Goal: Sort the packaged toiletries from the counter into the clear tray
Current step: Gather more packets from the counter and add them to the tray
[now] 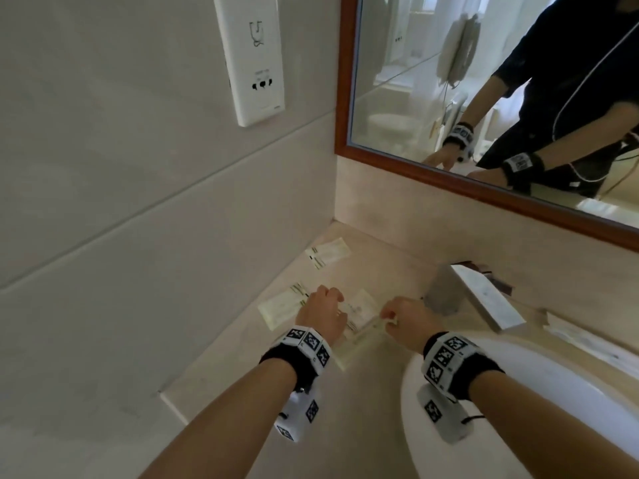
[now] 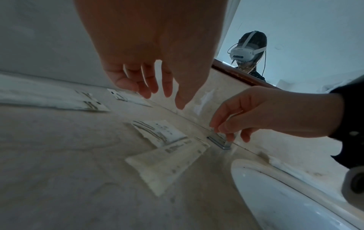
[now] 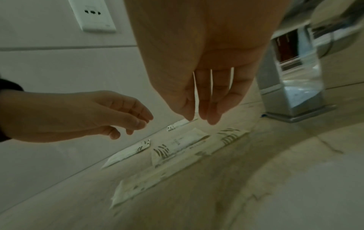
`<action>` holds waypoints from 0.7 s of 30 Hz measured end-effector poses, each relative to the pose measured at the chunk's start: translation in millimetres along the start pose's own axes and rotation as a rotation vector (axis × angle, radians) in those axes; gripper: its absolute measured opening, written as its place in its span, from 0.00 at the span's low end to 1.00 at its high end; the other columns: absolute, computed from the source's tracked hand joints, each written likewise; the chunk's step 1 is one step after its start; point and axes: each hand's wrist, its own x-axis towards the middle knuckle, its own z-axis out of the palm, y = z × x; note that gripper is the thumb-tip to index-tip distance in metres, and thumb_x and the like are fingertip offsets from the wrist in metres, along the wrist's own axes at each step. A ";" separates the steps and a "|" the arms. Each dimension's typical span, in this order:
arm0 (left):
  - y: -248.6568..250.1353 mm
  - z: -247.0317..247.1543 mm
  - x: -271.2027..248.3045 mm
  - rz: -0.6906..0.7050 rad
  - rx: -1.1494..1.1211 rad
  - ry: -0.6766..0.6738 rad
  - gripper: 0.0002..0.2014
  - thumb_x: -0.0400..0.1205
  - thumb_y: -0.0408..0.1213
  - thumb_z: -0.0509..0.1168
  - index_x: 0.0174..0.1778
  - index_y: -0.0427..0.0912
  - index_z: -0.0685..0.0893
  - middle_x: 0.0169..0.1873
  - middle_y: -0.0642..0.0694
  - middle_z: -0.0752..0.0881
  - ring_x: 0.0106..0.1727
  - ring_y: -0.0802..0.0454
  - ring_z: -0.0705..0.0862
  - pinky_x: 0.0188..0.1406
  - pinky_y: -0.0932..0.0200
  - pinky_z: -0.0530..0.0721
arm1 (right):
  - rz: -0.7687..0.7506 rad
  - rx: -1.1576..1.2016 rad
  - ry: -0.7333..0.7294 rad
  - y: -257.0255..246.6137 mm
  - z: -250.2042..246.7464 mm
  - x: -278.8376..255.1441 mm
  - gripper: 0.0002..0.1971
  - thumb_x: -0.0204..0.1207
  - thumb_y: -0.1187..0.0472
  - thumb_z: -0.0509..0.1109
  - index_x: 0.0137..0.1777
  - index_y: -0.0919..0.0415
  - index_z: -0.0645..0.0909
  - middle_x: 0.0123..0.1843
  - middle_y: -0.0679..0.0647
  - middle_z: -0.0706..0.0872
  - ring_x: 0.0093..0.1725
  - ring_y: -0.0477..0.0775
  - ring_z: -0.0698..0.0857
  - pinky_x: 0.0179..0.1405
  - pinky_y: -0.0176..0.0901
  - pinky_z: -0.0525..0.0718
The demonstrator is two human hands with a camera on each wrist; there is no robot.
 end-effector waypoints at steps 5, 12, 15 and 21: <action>-14.2 2.4 13.2 0.011 0.027 -0.045 0.16 0.84 0.36 0.58 0.69 0.42 0.74 0.65 0.42 0.79 0.67 0.42 0.76 0.63 0.48 0.78 | -0.011 -0.080 -0.129 -21.5 6.6 23.1 0.18 0.78 0.63 0.67 0.68 0.53 0.78 0.70 0.53 0.78 0.70 0.55 0.77 0.68 0.44 0.75; -8.2 9.3 24.1 -0.028 0.084 -0.131 0.21 0.82 0.42 0.63 0.71 0.43 0.73 0.68 0.42 0.78 0.70 0.41 0.74 0.68 0.44 0.75 | -0.043 -0.215 -0.264 -29.0 18.4 35.2 0.22 0.73 0.64 0.72 0.67 0.52 0.78 0.68 0.56 0.78 0.66 0.60 0.79 0.63 0.48 0.79; -6.5 11.5 29.5 -0.043 0.099 -0.177 0.24 0.80 0.45 0.66 0.71 0.43 0.72 0.68 0.41 0.77 0.71 0.40 0.73 0.68 0.43 0.75 | -0.100 -0.291 -0.283 -27.0 18.9 34.9 0.20 0.76 0.63 0.68 0.68 0.51 0.77 0.68 0.55 0.77 0.67 0.60 0.77 0.62 0.50 0.78; -5.4 18.9 36.7 -0.129 0.149 -0.215 0.26 0.77 0.47 0.70 0.67 0.40 0.73 0.65 0.39 0.77 0.69 0.38 0.75 0.68 0.40 0.75 | -0.193 -0.400 -0.298 -27.4 19.9 30.6 0.18 0.79 0.59 0.68 0.68 0.53 0.75 0.66 0.55 0.75 0.66 0.61 0.75 0.61 0.56 0.81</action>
